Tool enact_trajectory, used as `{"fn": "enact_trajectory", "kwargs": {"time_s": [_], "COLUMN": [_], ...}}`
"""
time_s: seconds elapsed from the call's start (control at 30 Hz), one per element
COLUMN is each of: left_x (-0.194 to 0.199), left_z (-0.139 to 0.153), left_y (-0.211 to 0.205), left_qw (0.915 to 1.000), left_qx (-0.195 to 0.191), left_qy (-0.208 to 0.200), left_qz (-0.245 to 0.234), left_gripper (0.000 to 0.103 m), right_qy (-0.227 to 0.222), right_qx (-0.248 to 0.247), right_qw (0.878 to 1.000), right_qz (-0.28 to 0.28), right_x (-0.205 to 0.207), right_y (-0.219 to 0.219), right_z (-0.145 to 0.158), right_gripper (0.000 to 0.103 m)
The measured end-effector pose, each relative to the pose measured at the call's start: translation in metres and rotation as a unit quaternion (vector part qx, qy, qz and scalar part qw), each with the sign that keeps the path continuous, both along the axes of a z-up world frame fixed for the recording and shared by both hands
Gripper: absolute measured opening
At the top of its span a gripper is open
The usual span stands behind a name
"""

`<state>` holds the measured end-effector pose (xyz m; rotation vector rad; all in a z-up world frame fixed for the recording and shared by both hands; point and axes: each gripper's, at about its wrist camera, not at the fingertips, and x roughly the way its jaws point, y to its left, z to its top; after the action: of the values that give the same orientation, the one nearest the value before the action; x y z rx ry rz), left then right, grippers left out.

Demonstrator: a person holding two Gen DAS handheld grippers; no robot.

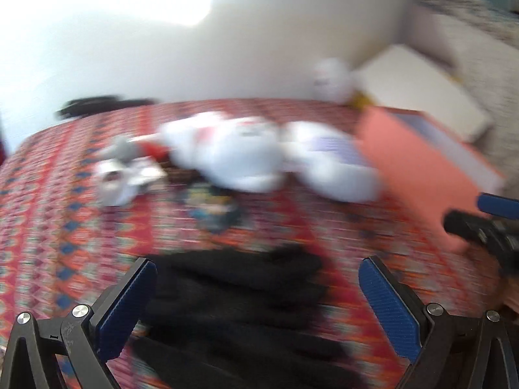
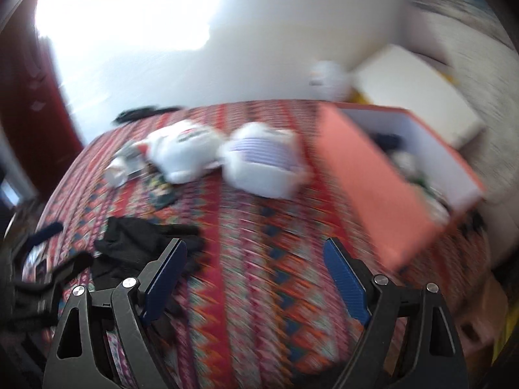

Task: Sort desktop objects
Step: 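Grasp the white cone-shaped bulb with the left tool while the right tool grasps the green snack packet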

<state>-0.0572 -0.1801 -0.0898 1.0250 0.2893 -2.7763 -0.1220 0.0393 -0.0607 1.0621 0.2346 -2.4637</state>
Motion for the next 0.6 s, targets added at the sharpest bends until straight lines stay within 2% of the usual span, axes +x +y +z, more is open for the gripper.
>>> {"fn": "enact_trajectory", "kwargs": {"time_s": [0.13, 0.23, 0.43, 0.6], "left_x": [-0.041, -0.077, -0.140, -0.175], "left_z": [-0.017, -0.030, -0.066, -0.104], "left_y": [-0.059, -0.099, -0.154, -0.172], "left_qw": [0.9986, 0.9965, 0.9919, 0.9881], "left_qx": [0.008, 0.028, 0.052, 0.057], "left_qy": [-0.025, -0.034, -0.057, -0.081], "left_qz": [0.047, 0.071, 0.101, 0.118], "left_gripper": [0.102, 0.102, 0.102, 0.102], "right_qy": [-0.003, -0.031, -0.053, -0.073], "right_qx": [0.034, 0.028, 0.032, 0.062], "right_qw": [0.994, 0.989, 0.982, 0.978], "right_qz": [0.102, 0.139, 0.176, 0.183], "right_x": [-0.036, -0.062, -0.110, -0.136], "right_y": [-0.087, -0.131, -0.206, -0.241], "right_z": [-0.043, -0.068, -0.112, -0.153], "right_gripper": [0.088, 0.088, 0.088, 0.087]}}
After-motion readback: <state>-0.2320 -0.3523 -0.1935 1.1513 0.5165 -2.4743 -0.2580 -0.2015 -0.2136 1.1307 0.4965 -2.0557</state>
